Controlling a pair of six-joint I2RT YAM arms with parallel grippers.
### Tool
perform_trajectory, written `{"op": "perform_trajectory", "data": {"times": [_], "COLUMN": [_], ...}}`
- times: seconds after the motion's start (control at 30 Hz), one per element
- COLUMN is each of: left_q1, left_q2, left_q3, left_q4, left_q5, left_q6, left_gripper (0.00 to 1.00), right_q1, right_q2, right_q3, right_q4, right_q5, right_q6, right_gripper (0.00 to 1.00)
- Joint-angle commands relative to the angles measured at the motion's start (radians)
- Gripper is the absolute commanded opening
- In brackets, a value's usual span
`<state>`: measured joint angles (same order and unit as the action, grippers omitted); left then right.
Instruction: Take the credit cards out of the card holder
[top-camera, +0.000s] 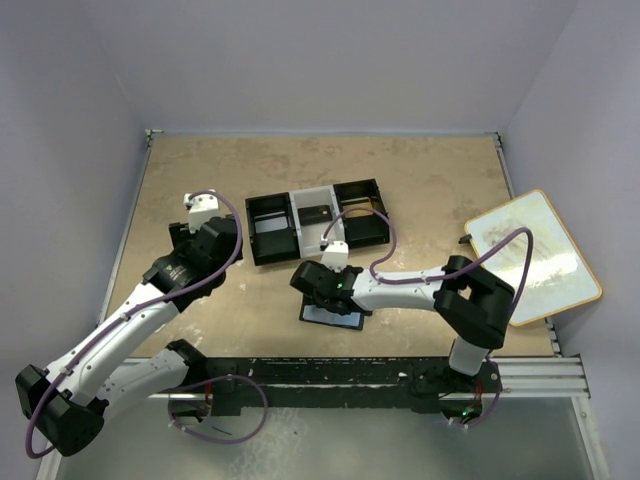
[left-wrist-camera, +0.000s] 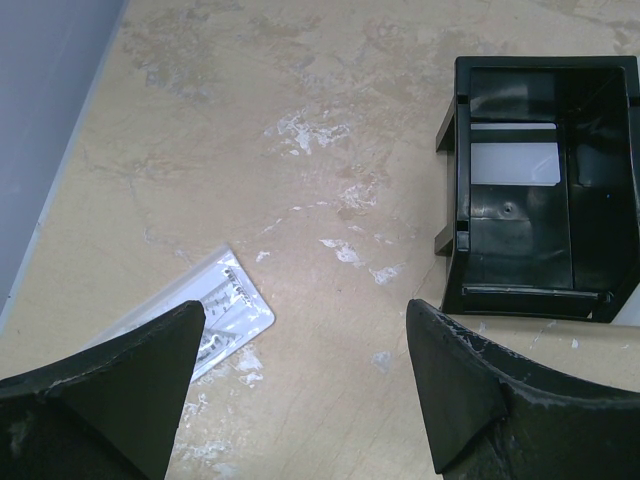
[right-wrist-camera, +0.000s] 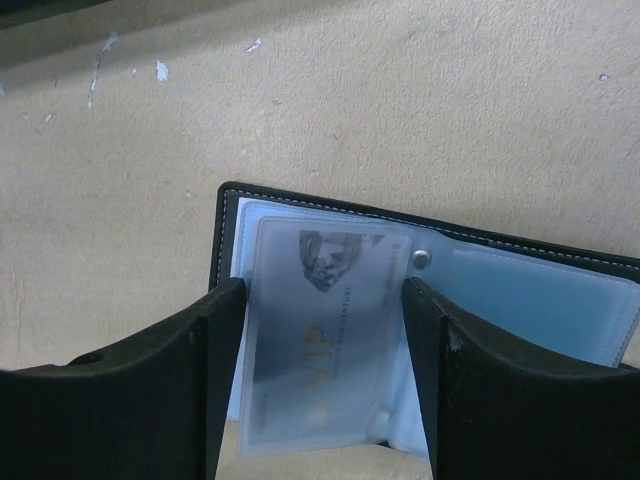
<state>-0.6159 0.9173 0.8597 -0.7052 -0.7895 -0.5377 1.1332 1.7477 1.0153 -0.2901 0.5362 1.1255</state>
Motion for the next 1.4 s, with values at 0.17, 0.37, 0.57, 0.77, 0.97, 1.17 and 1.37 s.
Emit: {"op": "perform_trajectory", "data": {"times": [0.17, 0.37, 0.57, 0.77, 0.97, 1.17, 1.37], "left_q1": [0.005, 0.004, 0.004, 0.004, 0.002, -0.048, -0.228], "left_q2": [-0.002, -0.001, -0.011, -0.122, -0.199, -0.137, -0.100], "left_q3": [0.019, 0.019, 0.014, -0.136, -0.351, -0.446, -0.498], "left_q4": [0.013, 0.014, 0.030, 0.258, 0.519, 0.687, 0.754], "left_q5": [-0.006, -0.001, 0.090, 0.583, 0.806, 0.920, 0.809], "left_q6": [0.009, 0.009, 0.009, -0.190, -0.372, -0.432, -0.443], "left_gripper": [0.80, 0.80, 0.80, 0.76, 0.70, 0.66, 0.66], "right_q1": [-0.028, -0.056, -0.061, -0.078, -0.099, -0.115, -0.122], "right_q2": [-0.075, -0.108, -0.155, -0.152, -0.192, -0.208, -0.210], "right_q3": [-0.156, -0.209, -0.249, -0.290, -0.378, -0.412, -0.414], "right_q4": [0.225, 0.288, 0.382, 0.435, 0.538, 0.562, 0.553], "right_q5": [-0.147, -0.184, -0.216, -0.250, -0.299, -0.313, -0.310], "right_q6": [-0.006, -0.002, -0.035, -0.013, 0.011, 0.014, 0.011], "right_gripper": [0.63, 0.55, 0.51, 0.50, 0.50, 0.50, 0.51]}}
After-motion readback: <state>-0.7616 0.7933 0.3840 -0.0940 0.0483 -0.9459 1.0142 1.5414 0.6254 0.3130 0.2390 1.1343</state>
